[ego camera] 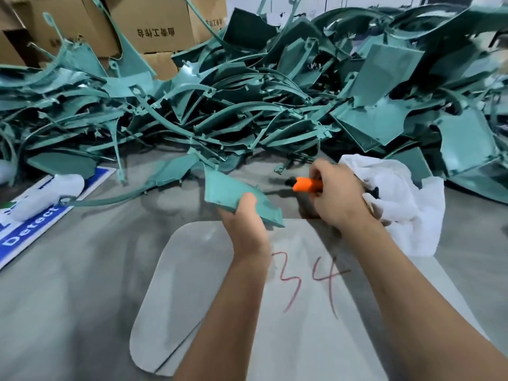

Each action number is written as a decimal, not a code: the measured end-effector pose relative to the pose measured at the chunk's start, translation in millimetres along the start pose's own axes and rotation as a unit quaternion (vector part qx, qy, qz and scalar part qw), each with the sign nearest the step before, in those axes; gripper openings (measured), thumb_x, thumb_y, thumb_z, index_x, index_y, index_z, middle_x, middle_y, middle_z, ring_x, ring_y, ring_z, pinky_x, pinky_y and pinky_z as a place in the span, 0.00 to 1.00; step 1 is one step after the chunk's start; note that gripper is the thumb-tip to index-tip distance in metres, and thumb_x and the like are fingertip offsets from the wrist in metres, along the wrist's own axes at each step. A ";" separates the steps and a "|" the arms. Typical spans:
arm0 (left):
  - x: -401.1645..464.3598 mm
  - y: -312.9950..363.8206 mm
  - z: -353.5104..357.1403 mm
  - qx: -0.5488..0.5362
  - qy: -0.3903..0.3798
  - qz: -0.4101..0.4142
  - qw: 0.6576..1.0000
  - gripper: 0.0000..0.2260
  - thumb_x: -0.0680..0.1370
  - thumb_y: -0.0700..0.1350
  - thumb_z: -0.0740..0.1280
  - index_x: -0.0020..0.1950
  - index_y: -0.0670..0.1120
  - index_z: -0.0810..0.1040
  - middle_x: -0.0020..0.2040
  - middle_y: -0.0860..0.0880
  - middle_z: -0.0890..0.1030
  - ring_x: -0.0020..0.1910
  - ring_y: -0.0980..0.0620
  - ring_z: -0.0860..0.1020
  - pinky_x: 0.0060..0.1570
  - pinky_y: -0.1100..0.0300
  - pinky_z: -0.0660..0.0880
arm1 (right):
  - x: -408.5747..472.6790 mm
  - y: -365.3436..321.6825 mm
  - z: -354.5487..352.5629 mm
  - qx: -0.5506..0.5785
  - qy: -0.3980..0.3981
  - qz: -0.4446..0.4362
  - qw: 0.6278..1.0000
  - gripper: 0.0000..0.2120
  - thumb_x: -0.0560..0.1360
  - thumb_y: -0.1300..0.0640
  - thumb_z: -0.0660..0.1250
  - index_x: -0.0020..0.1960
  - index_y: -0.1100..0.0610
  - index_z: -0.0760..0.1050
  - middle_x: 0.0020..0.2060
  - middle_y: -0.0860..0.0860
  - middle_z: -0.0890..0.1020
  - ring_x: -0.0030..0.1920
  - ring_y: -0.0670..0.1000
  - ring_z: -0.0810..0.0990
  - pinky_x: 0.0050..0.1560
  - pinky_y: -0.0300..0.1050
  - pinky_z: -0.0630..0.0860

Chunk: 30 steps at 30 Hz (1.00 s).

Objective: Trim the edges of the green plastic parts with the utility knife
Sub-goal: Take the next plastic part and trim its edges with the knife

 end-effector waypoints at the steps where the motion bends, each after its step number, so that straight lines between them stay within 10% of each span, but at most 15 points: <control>1: 10.5 -5.4 -2.8 0.006 0.026 -0.038 0.999 0.21 0.78 0.32 0.62 0.71 0.37 0.72 0.45 0.50 0.78 0.35 0.58 0.78 0.36 0.65 0.76 | -3.2 2.7 -3.7 0.040 0.048 0.009 0.998 0.12 0.73 0.63 0.71 0.50 0.53 0.71 0.41 0.50 0.76 0.46 0.59 0.74 0.41 0.51 0.67; 5: 32.4 -17.1 -4.2 0.072 0.012 -0.094 0.993 0.12 0.78 0.34 0.67 0.62 0.39 0.77 0.49 0.44 0.83 0.48 0.44 0.82 0.51 0.50 0.80 | -12.9 -8.4 -21.1 0.169 0.207 -0.017 0.963 0.10 0.79 0.61 0.71 0.50 0.53 0.70 0.41 0.48 0.74 0.41 0.50 0.69 0.40 0.44 0.62; 8: 32.2 -14.2 6.5 0.034 -0.168 -0.116 0.978 0.10 0.79 0.35 0.68 0.60 0.40 0.79 0.53 0.43 0.86 0.55 0.41 0.84 0.54 0.47 0.82 | -27.1 -30.1 -26.6 0.254 0.225 -0.084 0.937 0.11 0.83 0.60 0.68 0.49 0.52 0.66 0.38 0.47 0.70 0.38 0.48 0.67 0.41 0.35 0.63; 11: 32.3 -4.4 13.0 -0.047 -0.335 -0.228 0.913 0.27 0.83 0.57 0.63 0.74 0.40 0.71 0.71 0.38 0.77 0.70 0.38 0.76 0.66 0.43 0.74 | -35.6 -40.8 -25.1 0.292 0.190 -0.105 0.931 0.07 0.85 0.59 0.64 0.52 0.52 0.66 0.38 0.44 0.69 0.38 0.43 0.68 0.41 0.35 0.64; 13: 36.2 -4.3 9.1 -0.030 -0.319 -0.270 0.908 0.32 0.82 0.63 0.60 0.75 0.40 0.71 0.70 0.38 0.77 0.70 0.39 0.76 0.68 0.42 0.74 | -33.7 -43.8 -20.6 0.266 0.149 -0.124 0.944 0.03 0.85 0.60 0.64 0.56 0.55 0.70 0.42 0.42 0.71 0.42 0.42 0.70 0.45 0.36 0.64; 16: 40.8 -11.6 2.6 0.091 -0.296 -0.241 0.920 0.20 0.81 0.43 0.66 0.70 0.37 0.76 0.62 0.39 0.83 0.62 0.41 0.82 0.62 0.46 0.79 | -24.8 -33.7 -11.2 0.196 0.107 -0.079 0.972 0.07 0.81 0.57 0.70 0.53 0.60 0.73 0.46 0.52 0.75 0.46 0.53 0.72 0.47 0.45 0.63; 21: 42.7 -10.7 5.7 0.087 -0.398 -0.195 0.892 0.29 0.72 0.34 0.66 0.74 0.37 0.70 0.70 0.30 0.74 0.70 0.26 0.71 0.71 0.31 0.64 | -18.6 -2.4 -9.5 0.200 0.118 0.030 0.972 0.21 0.75 0.40 0.74 0.42 0.55 0.69 0.36 0.49 0.73 0.38 0.50 0.70 0.39 0.47 0.62; 30: 63.6 8.9 -8.2 -0.060 -0.244 -0.097 0.963 0.12 0.74 0.40 0.73 0.58 0.47 0.86 0.62 0.45 0.84 0.60 0.45 0.83 0.51 0.49 0.83 | -19.1 4.2 10.0 0.535 -0.006 0.185 0.824 0.28 0.83 0.33 0.54 0.51 0.54 0.82 0.33 0.50 0.79 0.31 0.49 0.73 0.32 0.46 0.70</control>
Point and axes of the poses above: each hand's wrist, its own x-axis towards the middle knuckle, its own z-axis out of the palm, y = z × x, the point moved 6 cm from there along x, towards the middle knuckle
